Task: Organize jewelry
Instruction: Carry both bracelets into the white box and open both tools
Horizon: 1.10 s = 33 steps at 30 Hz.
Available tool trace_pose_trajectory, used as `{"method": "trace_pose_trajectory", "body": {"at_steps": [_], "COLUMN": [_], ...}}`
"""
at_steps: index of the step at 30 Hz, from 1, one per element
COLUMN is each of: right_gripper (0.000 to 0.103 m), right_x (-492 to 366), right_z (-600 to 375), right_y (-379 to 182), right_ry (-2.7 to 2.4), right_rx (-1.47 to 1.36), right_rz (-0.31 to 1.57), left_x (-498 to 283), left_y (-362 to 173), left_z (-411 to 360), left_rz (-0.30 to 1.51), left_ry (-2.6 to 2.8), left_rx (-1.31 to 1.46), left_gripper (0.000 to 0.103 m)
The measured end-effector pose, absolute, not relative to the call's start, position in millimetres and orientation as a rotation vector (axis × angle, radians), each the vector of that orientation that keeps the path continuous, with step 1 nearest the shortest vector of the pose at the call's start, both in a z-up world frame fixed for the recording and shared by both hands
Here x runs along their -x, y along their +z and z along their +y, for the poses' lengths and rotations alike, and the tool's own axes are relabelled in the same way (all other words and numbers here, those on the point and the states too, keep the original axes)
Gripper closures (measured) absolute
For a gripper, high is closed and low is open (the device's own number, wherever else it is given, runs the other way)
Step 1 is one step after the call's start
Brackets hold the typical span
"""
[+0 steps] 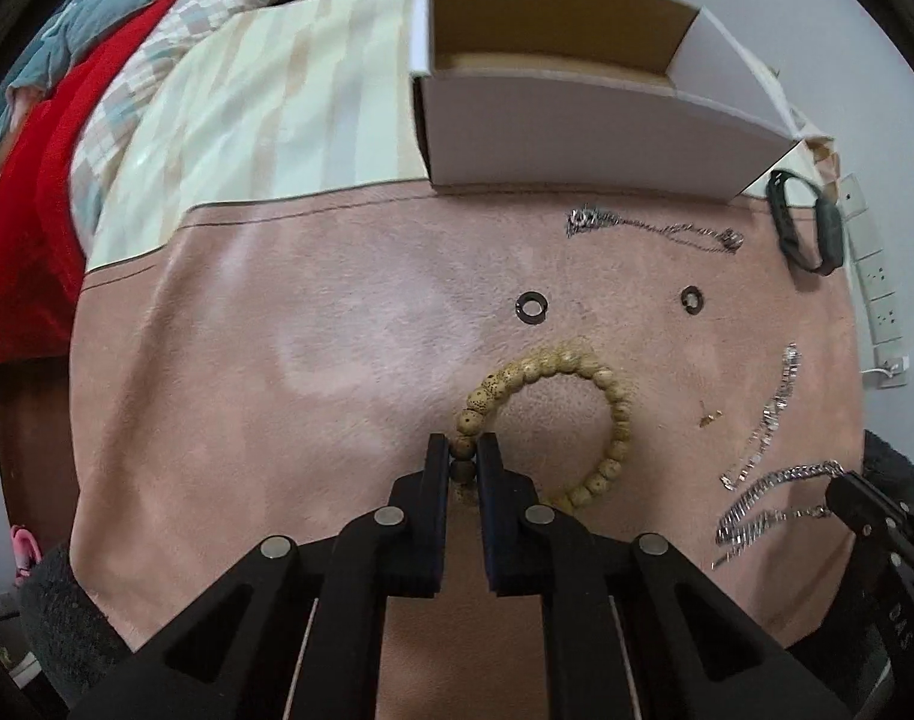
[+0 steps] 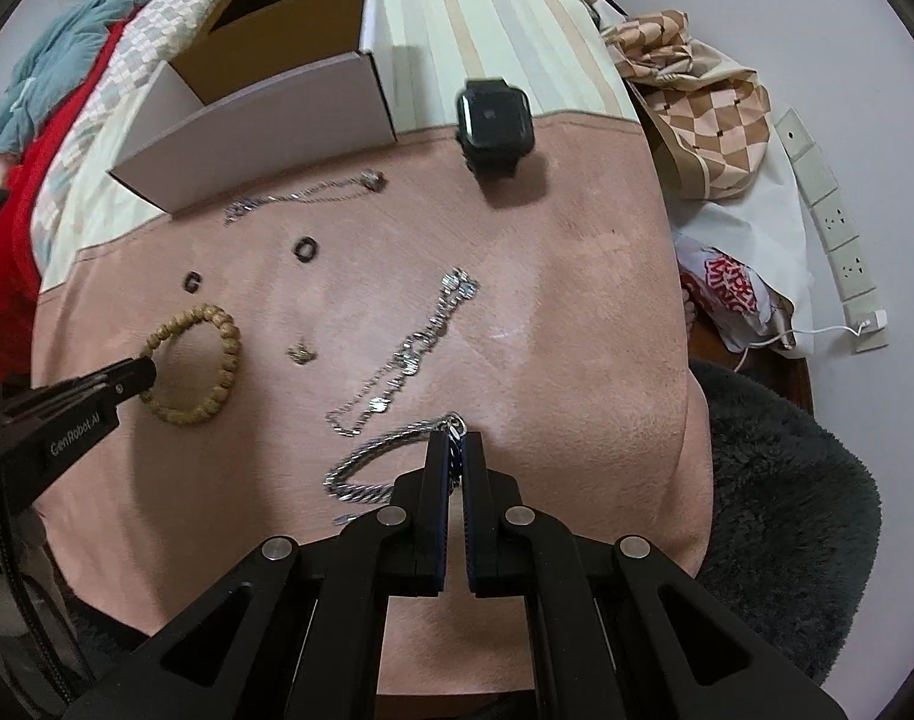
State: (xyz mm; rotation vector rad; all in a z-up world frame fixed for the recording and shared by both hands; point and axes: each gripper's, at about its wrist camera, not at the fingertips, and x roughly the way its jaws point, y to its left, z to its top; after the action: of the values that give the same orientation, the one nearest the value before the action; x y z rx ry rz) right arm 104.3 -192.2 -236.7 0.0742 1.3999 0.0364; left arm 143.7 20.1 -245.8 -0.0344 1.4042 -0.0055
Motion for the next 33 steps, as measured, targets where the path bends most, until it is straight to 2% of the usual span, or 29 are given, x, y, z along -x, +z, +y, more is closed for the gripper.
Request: {"method": "trace_pose_trajectory", "body": {"at_steps": [10, 20, 26, 33], "right_gripper": [0.099, 0.099, 0.099, 0.099], "right_x": [-113.8, -203.3, -278.6, -330.1], "right_z": [-177.4, -149.9, -133.1, -129.4], "right_y": [-177.9, -97.5, -111.9, -168.1], "right_ry": [0.185, 0.321, 0.319, 0.322], "right_rx": [-0.151, -0.126, -0.076, -0.082], "right_rz": [1.316, 1.144, 1.178, 1.304], "left_x": [-126.5, -206.1, -268.6, -323.2], "left_y": [-169.9, -100.7, -109.3, -167.3], "left_z": [31.0, 23.4, 27.0, 27.4], "left_rz": [1.286, 1.146, 1.159, 1.303], "left_ry": [-0.077, -0.160, -0.168, -0.232], "left_rx": [0.104, 0.125, 0.146, 0.211], "left_gripper": [0.096, 0.096, 0.096, 0.096]}}
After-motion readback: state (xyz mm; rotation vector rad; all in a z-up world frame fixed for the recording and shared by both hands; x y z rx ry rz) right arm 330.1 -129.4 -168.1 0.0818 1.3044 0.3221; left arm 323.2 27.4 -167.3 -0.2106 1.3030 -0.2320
